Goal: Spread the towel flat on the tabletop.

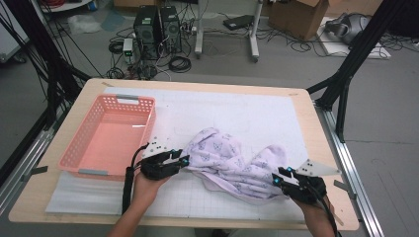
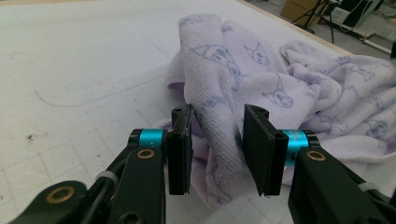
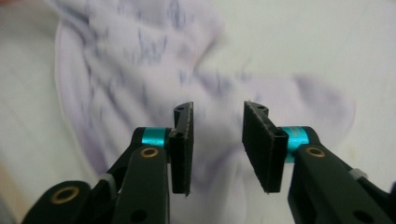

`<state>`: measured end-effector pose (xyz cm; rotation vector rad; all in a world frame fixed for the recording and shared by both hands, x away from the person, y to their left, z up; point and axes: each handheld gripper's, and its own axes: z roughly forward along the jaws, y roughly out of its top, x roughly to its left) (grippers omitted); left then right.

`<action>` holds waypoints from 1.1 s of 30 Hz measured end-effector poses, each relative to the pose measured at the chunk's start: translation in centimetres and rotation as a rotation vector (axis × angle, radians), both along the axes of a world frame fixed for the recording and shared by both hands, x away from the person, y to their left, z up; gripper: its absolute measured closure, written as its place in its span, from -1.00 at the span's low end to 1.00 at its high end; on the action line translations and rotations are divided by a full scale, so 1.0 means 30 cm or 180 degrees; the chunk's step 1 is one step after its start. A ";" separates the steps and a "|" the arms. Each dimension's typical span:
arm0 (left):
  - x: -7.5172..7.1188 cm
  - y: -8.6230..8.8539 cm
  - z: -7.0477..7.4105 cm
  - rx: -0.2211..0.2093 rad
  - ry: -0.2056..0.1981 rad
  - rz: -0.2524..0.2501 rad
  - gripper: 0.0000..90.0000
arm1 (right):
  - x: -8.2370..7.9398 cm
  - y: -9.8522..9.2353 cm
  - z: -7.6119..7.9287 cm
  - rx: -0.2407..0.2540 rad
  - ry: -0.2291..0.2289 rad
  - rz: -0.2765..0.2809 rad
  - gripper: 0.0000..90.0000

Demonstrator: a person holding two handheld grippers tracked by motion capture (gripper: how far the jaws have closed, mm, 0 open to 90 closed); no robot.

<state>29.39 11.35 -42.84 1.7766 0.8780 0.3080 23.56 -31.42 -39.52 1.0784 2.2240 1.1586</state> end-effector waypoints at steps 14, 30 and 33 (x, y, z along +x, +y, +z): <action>-0.009 0.010 -0.026 -0.0017 0.0052 -0.0054 0.29 | 0.390 0.387 -0.068 -0.0254 0.0628 0.0408 0.14; -0.004 0.004 -0.044 -0.0011 0.0141 -0.0068 0.15 | 0.583 0.314 0.061 -0.0334 -0.0223 -0.0706 0.89; -0.005 0.001 -0.045 -0.0016 0.0154 -0.0089 0.13 | 0.604 0.272 0.079 -0.0411 -0.0419 -0.1093 0.89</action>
